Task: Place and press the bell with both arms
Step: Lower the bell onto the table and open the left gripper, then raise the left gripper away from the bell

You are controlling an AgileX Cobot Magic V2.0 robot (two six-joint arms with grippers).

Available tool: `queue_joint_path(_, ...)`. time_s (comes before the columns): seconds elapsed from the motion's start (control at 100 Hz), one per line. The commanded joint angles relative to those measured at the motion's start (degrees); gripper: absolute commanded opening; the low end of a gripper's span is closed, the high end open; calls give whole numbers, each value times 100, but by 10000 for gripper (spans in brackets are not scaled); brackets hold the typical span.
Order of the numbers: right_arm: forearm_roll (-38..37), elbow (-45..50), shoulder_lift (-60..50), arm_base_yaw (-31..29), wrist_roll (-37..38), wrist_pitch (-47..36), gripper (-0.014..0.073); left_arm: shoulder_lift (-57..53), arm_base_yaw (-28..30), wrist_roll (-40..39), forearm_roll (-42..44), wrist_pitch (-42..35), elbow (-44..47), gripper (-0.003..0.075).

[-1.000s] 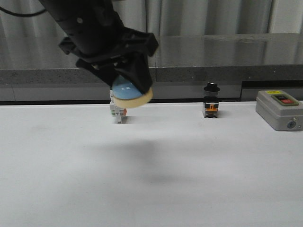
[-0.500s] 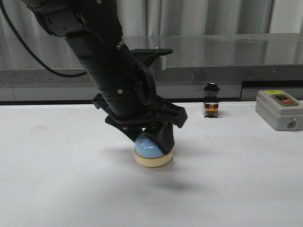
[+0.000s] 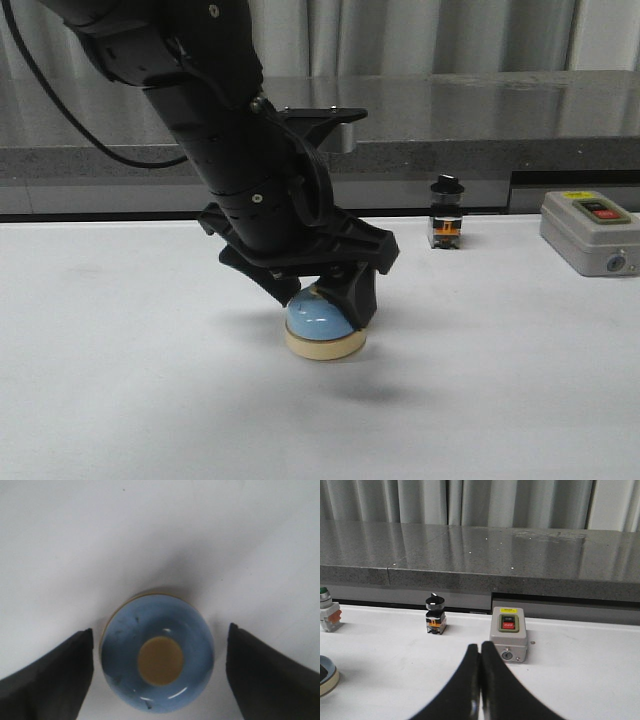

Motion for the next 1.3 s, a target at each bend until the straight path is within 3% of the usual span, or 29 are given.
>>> queue_joint_path(0.0, -24, -81, -98, -27, 16, -478, -60, -288, -62, 14, -90, -138, -180, 580)
queue_joint_path(0.34, -24, -81, -98, -27, 16, -478, -60, -471, -62, 14, -129, -191, -180, 582)
queue_joint_path(0.64, -24, -81, -98, -27, 16, -478, -60, -1570, 87, 14, -141, -395, -169, 582)
queue_joint_path(0.91, -24, -81, -98, -27, 16, -478, -60, -2856, 968, 14, -120, -667, 292, 575)
queue_joint_path(1.29, -24, -81, -98, -27, 16, -478, -60, -4991, 2165, -6, -188, -1395, 2372, 575)
